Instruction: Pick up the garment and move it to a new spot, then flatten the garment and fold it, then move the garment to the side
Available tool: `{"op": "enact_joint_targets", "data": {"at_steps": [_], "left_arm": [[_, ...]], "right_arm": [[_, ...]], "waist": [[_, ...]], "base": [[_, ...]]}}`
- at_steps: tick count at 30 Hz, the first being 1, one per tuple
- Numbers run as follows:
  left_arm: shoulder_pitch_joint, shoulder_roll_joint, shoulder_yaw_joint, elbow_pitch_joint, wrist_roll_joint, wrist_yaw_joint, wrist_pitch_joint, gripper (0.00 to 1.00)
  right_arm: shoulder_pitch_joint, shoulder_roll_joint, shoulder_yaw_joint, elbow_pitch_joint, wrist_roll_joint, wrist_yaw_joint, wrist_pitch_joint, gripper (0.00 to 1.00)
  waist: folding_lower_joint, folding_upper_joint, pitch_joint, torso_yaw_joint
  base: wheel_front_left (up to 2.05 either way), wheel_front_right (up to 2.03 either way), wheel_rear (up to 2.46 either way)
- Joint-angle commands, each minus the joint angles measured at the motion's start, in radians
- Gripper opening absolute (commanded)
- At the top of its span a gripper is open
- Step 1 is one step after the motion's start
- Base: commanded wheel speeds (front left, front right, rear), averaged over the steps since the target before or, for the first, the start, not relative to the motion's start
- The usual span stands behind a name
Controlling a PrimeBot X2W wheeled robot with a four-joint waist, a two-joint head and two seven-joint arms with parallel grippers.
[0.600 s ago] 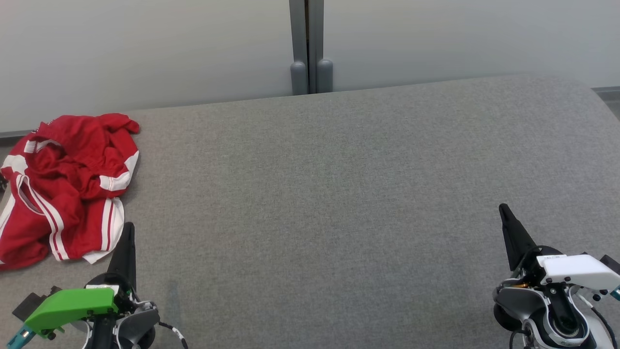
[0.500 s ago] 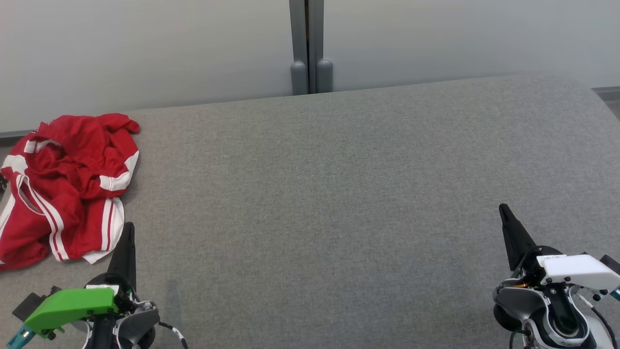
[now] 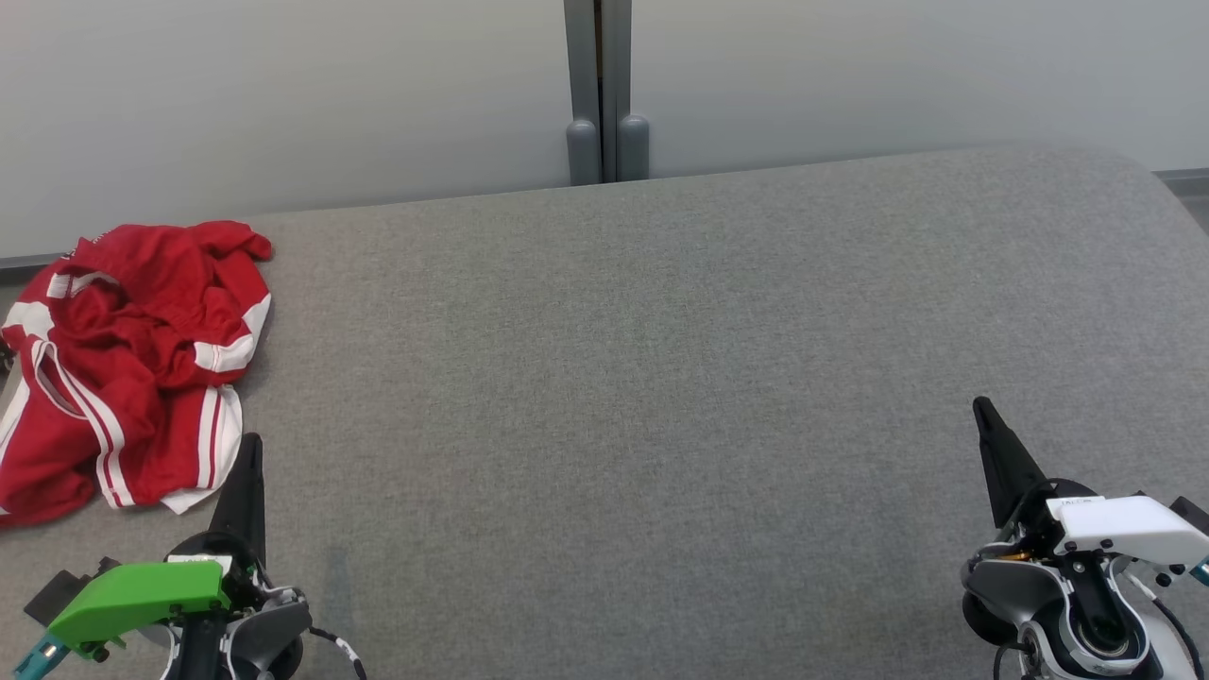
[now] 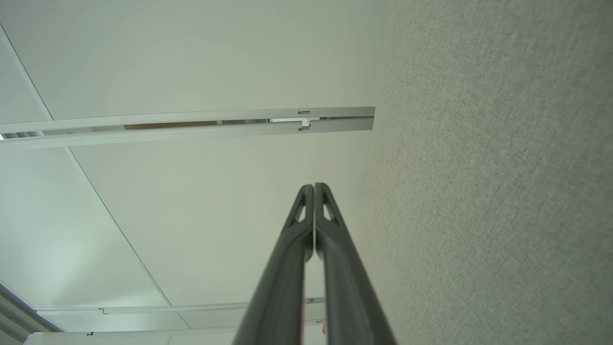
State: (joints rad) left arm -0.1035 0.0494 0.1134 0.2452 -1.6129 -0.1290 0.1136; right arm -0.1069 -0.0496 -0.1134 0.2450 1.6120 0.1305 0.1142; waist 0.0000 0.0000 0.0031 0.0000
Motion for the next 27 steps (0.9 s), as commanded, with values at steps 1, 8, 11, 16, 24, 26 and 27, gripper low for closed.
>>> {"op": "enact_joint_targets", "data": {"at_steps": [1, 8, 11, 16, 24, 26, 27], "left_arm": [[-0.016, 0.003, 0.001, 0.0, 0.006, -0.006, 0.001, 0.0], [-0.016, 0.003, 0.001, 0.0, 0.006, -0.006, 0.001, 0.0], [-0.016, 0.003, 0.001, 0.0, 0.006, -0.006, 0.001, 0.0], [-0.016, 0.003, 0.001, 0.0, 0.006, -0.006, 0.001, 0.0], [-0.016, 0.003, 0.001, 0.0, 0.006, -0.006, 0.001, 0.0], [-0.016, 0.003, 0.001, 0.0, 0.006, -0.006, 0.001, 0.0], [-0.016, 0.003, 0.001, 0.0, 0.006, -0.006, 0.001, 0.0]], "right_arm": [[-0.006, -0.002, 0.0, 0.001, -0.001, 0.0, 0.001, 0.0], [-0.006, -0.002, 0.0, 0.001, -0.001, 0.001, 0.001, 0.0], [-0.006, -0.002, 0.0, 0.001, -0.001, 0.001, 0.001, 0.0], [-0.006, -0.002, 0.0, 0.001, -0.001, 0.001, 0.001, 0.0], [-0.006, -0.002, 0.0, 0.001, -0.001, 0.001, 0.001, 0.0], [-0.006, -0.002, 0.0, 0.001, -0.001, 0.001, 0.001, 0.0], [-0.006, -0.002, 0.0, 0.001, -0.001, 0.001, 0.001, 0.0]], "waist": [[0.0, 0.0, 0.0, 0.0], [0.0, 0.0, 0.0, 0.0], [0.0, 0.0, 0.0, 0.0], [0.0, 0.0, 0.0, 0.0], [0.0, 0.0, 0.0, 0.0], [0.0, 0.0, 0.0, 0.0], [0.0, 0.0, 0.0, 0.0]], "base": [[0.0, 0.0, 0.0], [0.0, 0.0, 0.0], [0.0, 0.0, 0.0], [0.0, 0.0, 0.0], [0.0, 0.0, 0.0], [0.0, 0.0, 0.0], [0.0, 0.0, 0.0]]}}
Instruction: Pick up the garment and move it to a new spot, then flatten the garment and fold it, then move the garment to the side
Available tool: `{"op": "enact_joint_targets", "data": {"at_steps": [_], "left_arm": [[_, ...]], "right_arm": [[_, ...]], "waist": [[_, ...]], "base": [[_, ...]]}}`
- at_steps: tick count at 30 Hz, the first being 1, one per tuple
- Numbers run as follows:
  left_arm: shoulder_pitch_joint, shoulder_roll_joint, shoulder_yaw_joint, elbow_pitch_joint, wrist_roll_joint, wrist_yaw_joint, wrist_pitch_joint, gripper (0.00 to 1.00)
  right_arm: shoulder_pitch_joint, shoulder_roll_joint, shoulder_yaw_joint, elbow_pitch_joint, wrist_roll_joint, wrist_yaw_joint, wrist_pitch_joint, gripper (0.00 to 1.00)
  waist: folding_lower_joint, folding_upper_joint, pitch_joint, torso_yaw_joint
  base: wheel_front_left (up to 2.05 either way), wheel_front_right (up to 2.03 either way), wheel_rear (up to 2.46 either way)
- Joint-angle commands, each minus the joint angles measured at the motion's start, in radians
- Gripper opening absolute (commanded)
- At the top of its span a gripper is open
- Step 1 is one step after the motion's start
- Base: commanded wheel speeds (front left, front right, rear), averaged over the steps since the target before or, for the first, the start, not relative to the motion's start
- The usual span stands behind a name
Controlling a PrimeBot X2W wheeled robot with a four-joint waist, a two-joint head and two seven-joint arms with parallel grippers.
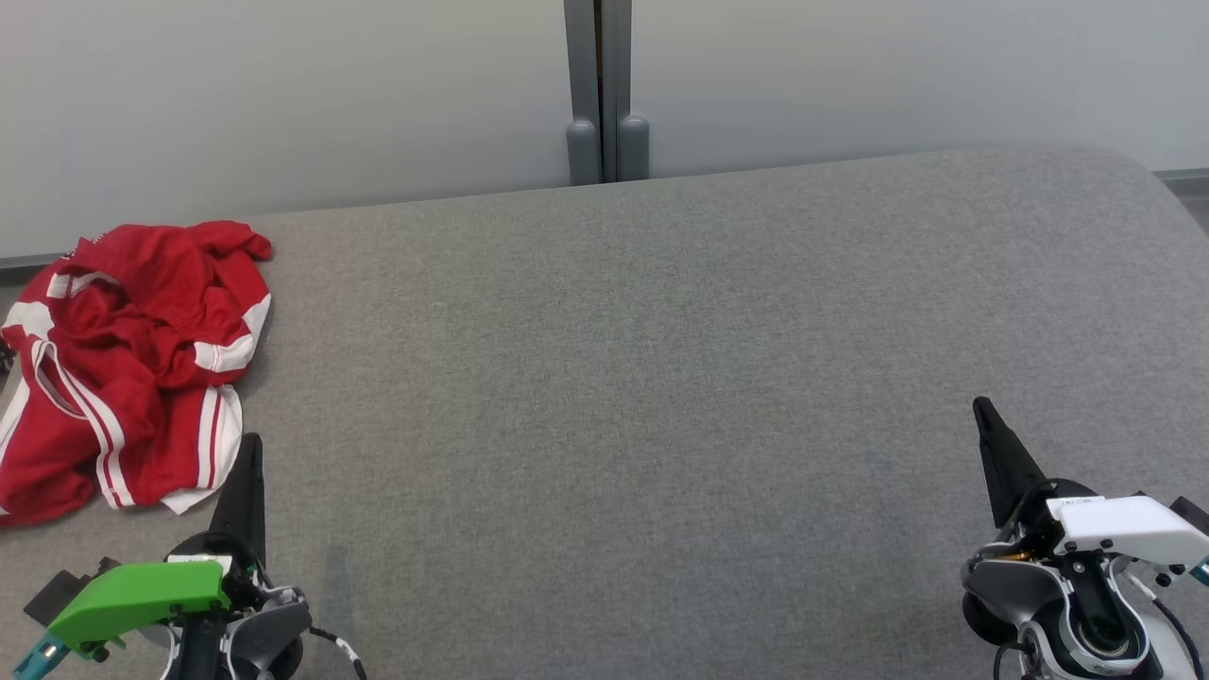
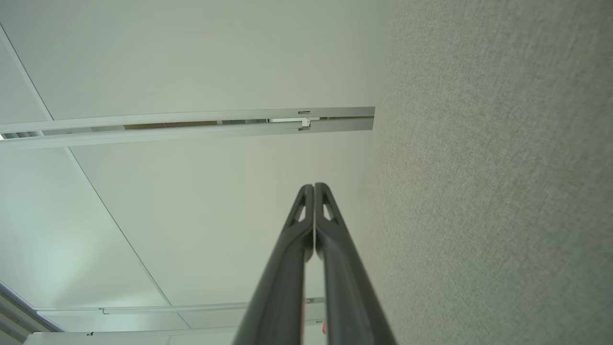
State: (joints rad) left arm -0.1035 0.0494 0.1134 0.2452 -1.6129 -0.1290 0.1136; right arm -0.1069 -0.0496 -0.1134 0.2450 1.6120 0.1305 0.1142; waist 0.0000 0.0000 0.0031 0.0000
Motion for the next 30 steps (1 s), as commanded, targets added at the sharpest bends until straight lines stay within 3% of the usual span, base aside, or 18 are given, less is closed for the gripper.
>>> {"op": "enact_joint_targets", "data": {"at_steps": [1, 30], "left_arm": [[-0.016, 0.003, 0.001, 0.0, 0.006, -0.006, 0.001, 0.0], [-0.016, 0.003, 0.001, 0.0, 0.006, -0.006, 0.001, 0.0]], "right_arm": [[-0.006, -0.002, 0.0, 0.001, -0.001, 0.001, 0.001, 0.0], [-0.006, -0.002, 0.0, 0.001, -0.001, 0.001, 0.001, 0.0]], "waist": [[0.0, 0.0, 0.0, 0.0], [0.0, 0.0, 0.0, 0.0]], "base": [[0.0, 0.0, 0.0], [0.0, 0.0, 0.0]]}}
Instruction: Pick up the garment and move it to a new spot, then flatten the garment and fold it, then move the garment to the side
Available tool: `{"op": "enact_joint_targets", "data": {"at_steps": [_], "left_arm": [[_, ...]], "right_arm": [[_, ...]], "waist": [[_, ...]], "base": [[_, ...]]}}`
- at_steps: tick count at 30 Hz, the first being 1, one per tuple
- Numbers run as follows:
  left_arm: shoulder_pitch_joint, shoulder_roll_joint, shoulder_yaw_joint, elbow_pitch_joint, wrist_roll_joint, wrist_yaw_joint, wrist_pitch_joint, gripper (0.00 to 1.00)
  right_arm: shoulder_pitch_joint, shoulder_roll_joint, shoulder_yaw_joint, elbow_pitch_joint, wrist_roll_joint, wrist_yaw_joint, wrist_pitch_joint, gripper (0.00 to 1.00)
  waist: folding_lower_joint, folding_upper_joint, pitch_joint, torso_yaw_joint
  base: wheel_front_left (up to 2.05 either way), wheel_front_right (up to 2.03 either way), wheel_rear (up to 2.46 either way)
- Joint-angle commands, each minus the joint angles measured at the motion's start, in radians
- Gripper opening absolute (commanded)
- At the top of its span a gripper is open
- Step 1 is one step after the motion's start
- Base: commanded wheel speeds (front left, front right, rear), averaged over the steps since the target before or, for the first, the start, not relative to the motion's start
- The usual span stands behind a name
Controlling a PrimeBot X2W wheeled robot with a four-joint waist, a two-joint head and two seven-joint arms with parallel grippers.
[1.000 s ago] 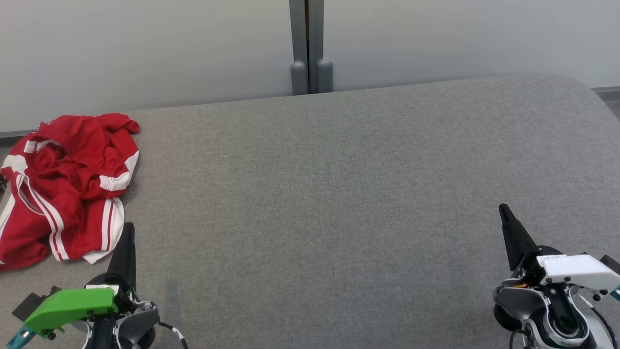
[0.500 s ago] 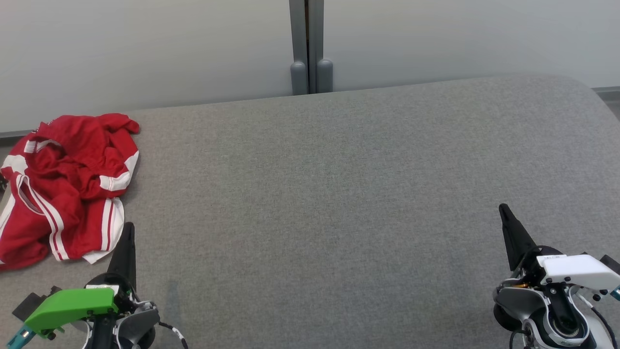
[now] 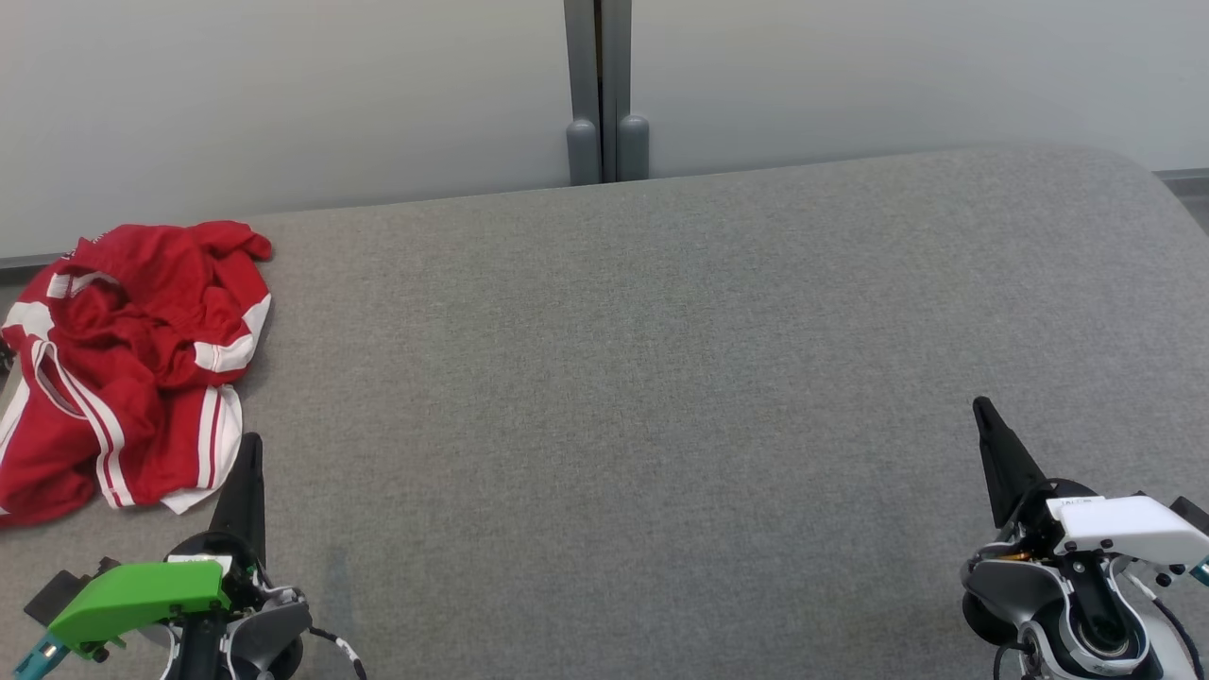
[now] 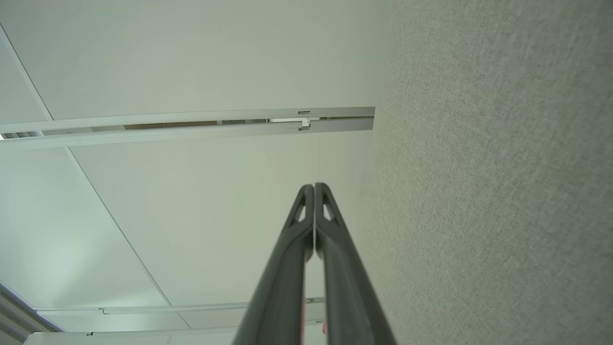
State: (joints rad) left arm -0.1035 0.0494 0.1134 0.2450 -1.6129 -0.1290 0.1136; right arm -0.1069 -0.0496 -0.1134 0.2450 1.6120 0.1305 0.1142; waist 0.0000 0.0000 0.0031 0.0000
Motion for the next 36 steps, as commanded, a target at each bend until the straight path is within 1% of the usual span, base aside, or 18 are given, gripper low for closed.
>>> {"op": "enact_joint_targets", "data": {"at_steps": [1, 36], "left_arm": [[-0.016, 0.003, 0.001, 0.0, 0.007, -0.006, 0.001, 0.0], [-0.016, 0.003, 0.001, 0.0, 0.007, -0.006, 0.001, 0.0]], "right_arm": [[-0.006, -0.002, 0.0, 0.001, -0.001, 0.001, 0.001, 0.0], [-0.006, -0.002, 0.0, 0.001, -0.001, 0.001, 0.001, 0.0]], "waist": [[0.0, 0.0, 0.0, 0.0], [0.0, 0.0, 0.0, 0.0]], "base": [[0.0, 0.0, 0.0], [0.0, 0.0, 0.0]]}}
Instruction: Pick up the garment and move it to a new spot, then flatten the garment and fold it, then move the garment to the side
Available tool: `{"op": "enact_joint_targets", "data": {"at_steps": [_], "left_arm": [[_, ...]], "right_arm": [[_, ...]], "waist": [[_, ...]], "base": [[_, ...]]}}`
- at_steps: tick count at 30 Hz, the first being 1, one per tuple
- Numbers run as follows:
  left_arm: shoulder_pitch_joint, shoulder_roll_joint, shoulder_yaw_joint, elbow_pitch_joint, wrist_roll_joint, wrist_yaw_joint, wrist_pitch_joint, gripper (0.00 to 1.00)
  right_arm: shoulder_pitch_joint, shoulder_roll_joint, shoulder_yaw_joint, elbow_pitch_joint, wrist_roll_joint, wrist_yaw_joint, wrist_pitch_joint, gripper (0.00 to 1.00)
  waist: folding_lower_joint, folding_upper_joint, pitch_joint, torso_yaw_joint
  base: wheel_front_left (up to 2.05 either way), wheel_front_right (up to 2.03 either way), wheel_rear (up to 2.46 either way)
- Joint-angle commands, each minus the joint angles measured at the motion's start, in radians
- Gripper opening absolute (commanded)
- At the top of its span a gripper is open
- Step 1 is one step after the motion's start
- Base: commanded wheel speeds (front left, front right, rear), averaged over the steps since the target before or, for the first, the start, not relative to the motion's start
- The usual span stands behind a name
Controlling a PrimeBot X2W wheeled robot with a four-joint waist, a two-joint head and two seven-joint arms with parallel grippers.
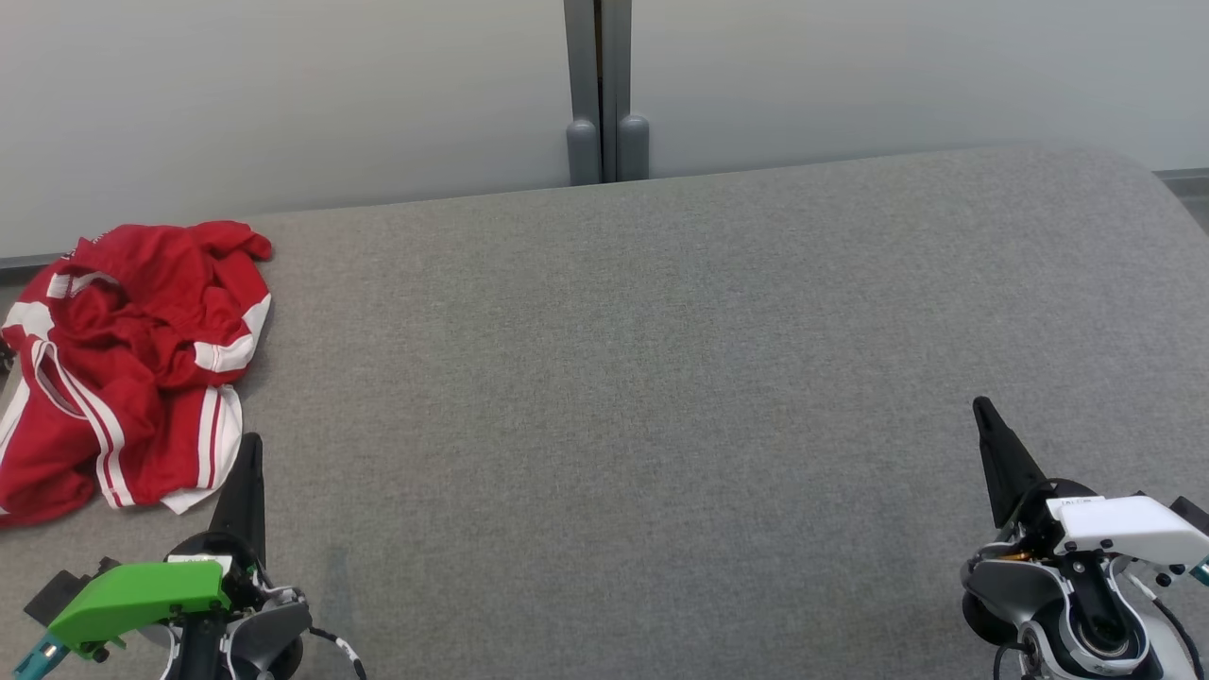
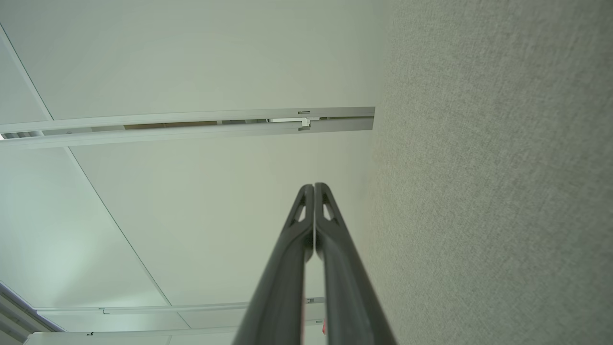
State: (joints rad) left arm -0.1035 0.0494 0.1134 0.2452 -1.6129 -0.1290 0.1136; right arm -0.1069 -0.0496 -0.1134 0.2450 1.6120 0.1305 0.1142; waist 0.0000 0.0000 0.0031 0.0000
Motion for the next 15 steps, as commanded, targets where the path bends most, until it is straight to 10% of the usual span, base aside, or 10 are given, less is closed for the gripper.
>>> {"op": "enact_joint_targets", "data": {"at_steps": [1, 15], "left_arm": [[-0.016, 0.003, 0.001, 0.0, 0.007, -0.006, 0.001, 0.0], [-0.016, 0.003, 0.001, 0.0, 0.007, -0.006, 0.001, 0.0]], "right_arm": [[-0.006, -0.002, 0.0, 0.001, -0.001, 0.0, 0.001, 0.0], [-0.006, -0.002, 0.0, 0.001, -0.001, 0.001, 0.001, 0.0]], "waist": [[0.0, 0.0, 0.0, 0.0], [0.0, 0.0, 0.0, 0.0]], "base": [[0.0, 0.0, 0.0], [0.0, 0.0, 0.0]]}}
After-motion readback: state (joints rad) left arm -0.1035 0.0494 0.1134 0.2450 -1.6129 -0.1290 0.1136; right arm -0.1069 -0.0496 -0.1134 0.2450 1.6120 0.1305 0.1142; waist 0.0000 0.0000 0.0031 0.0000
